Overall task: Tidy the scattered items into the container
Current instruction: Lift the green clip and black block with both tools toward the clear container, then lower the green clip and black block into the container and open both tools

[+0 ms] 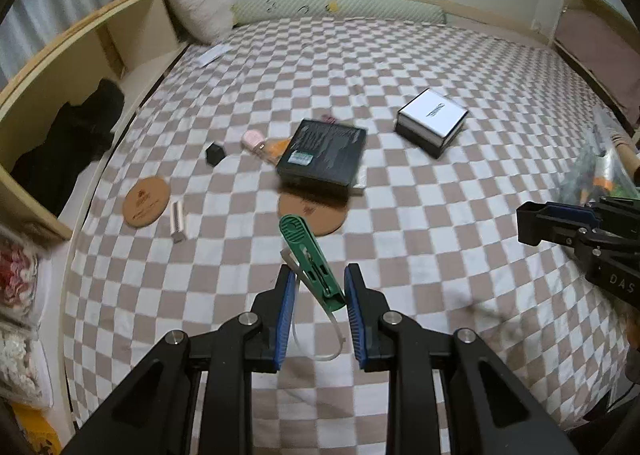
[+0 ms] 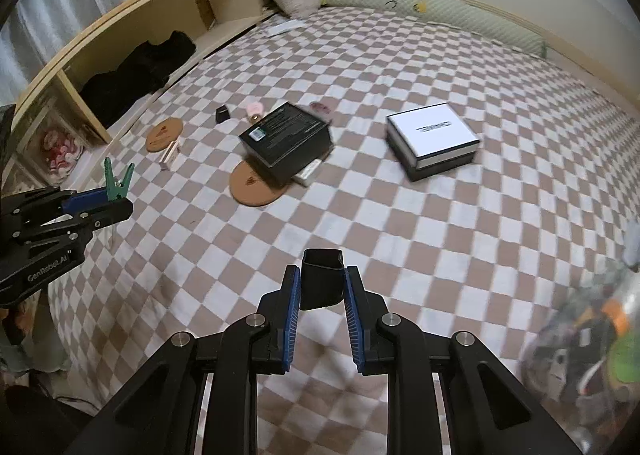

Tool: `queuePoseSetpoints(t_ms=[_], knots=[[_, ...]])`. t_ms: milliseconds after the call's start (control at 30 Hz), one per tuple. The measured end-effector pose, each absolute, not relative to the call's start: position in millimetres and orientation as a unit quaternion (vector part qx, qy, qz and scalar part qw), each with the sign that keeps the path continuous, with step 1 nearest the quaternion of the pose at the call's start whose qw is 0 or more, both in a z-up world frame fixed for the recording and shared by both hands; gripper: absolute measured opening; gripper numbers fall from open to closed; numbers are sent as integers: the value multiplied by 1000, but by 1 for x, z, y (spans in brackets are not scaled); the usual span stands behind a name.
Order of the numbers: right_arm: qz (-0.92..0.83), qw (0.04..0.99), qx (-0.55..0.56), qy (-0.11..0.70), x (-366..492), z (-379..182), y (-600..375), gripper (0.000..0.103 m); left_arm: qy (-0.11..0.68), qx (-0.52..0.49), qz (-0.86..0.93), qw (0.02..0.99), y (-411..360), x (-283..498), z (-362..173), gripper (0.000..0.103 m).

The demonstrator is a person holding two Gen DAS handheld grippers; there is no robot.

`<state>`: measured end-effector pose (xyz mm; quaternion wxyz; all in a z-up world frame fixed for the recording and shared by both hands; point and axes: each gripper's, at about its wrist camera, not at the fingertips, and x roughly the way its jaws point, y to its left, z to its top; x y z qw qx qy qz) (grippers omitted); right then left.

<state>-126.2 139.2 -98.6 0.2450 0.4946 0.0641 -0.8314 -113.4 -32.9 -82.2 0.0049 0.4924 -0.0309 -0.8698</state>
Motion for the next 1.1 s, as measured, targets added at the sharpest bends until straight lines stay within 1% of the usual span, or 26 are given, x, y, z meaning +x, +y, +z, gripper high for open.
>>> queuePoseSetpoints(t_ms=[333, 533, 800, 1100], knots=[[-855, 221, 468, 43, -121, -60, 195, 22, -40, 467, -883, -27, 8, -125, -59, 25], [-878, 189, 439, 34, -112, -37, 234, 22, -36, 454, -889, -54, 34, -130, -45, 25], [-899, 142, 414, -24, -105, -18, 300, 22, -43, 432, -896, -90, 78, -135, -27, 25], [-915, 89, 383, -93, -104, -1, 369, 22, -34, 409, -901, -139, 129, -145, -12, 25]])
